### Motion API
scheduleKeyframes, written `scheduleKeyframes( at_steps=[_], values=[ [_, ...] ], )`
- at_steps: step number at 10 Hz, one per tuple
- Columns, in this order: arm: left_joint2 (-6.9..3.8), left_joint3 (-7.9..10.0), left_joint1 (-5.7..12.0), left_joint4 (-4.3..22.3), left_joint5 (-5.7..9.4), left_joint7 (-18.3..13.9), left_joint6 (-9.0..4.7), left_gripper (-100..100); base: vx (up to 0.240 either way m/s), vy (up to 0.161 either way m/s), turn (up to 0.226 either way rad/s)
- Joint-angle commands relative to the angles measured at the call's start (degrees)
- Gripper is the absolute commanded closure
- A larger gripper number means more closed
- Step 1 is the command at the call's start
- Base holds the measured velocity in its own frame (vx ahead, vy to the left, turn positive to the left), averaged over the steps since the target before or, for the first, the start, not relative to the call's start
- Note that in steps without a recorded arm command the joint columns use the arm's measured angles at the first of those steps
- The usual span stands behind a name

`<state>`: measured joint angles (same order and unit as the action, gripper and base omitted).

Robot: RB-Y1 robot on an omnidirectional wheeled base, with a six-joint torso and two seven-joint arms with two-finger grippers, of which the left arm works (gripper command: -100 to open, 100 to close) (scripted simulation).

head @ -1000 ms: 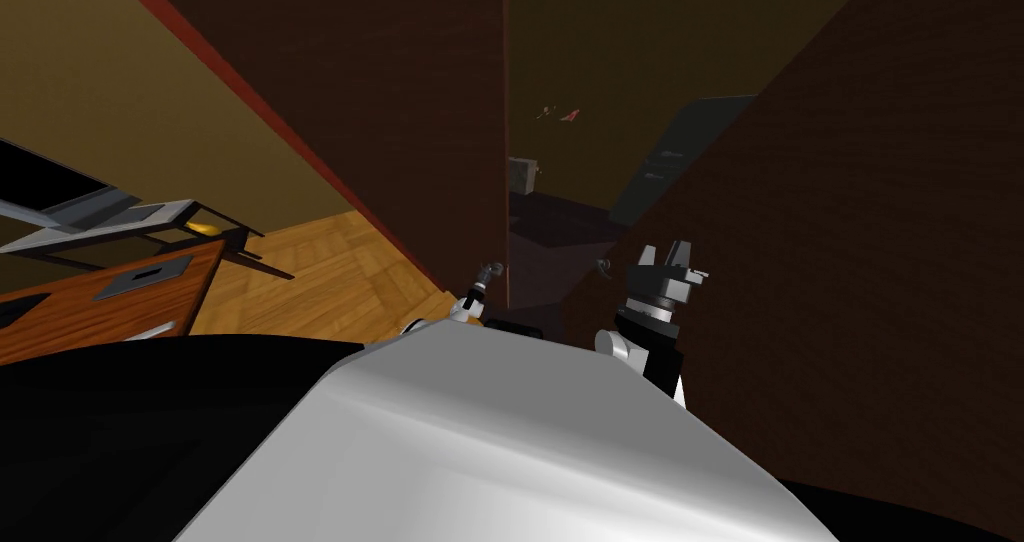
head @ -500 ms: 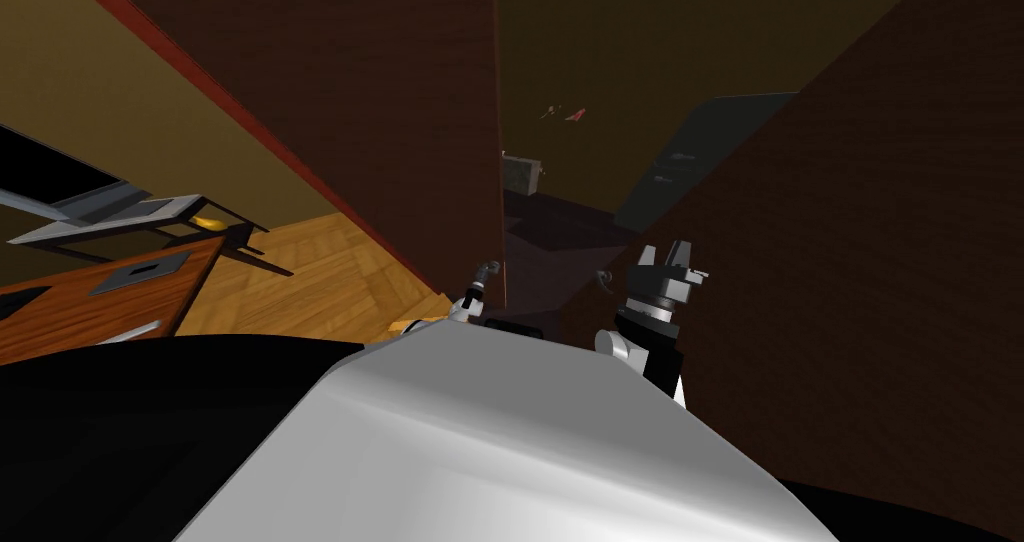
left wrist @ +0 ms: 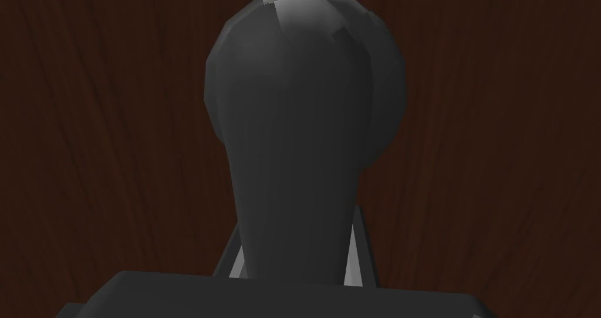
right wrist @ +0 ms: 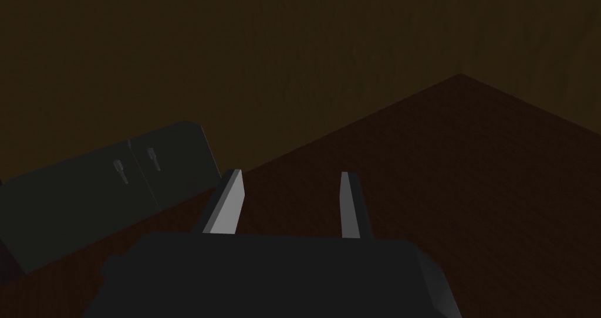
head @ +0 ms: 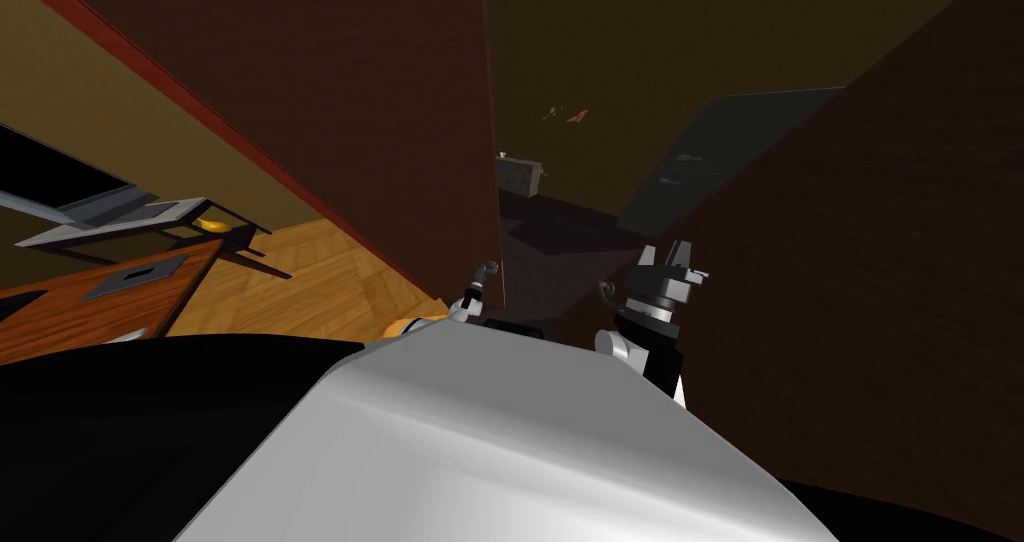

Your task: Push the door open

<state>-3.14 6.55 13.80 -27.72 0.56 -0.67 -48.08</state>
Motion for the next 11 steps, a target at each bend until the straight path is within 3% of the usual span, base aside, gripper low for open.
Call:
scheduleKeyframes(
  at_steps=[1, 2, 6, 7, 8, 11],
  values=[
    [-0.58, 0.44, -0.89, -2.7, 0.18, 0.3, 0.92, 100, 0.125, -0.027, 0.010],
    [-1.07, 1.42, -0.86, -2.8, 0.72, 1.2, 0.84, 100, 0.205, 0.047, 0.109],
    [-1.07, 1.42, -0.86, -2.8, 0.72, 1.2, 0.84, 100, 0.073, -0.004, -0.001],
    [-1.40, 2.61, -0.82, -2.9, 1.39, 2.4, 0.74, 100, 0.138, -0.007, 0.117],
    [-1.40, 2.61, -0.82, -0.1, 1.39, 2.4, 0.74, 100, 0.201, -0.007, 0.066],
    [-1.50, 3.40, -0.79, -3.0, 1.83, 3.1, 0.68, 100, 0.069, 0.001, 0.021]
  ],
)
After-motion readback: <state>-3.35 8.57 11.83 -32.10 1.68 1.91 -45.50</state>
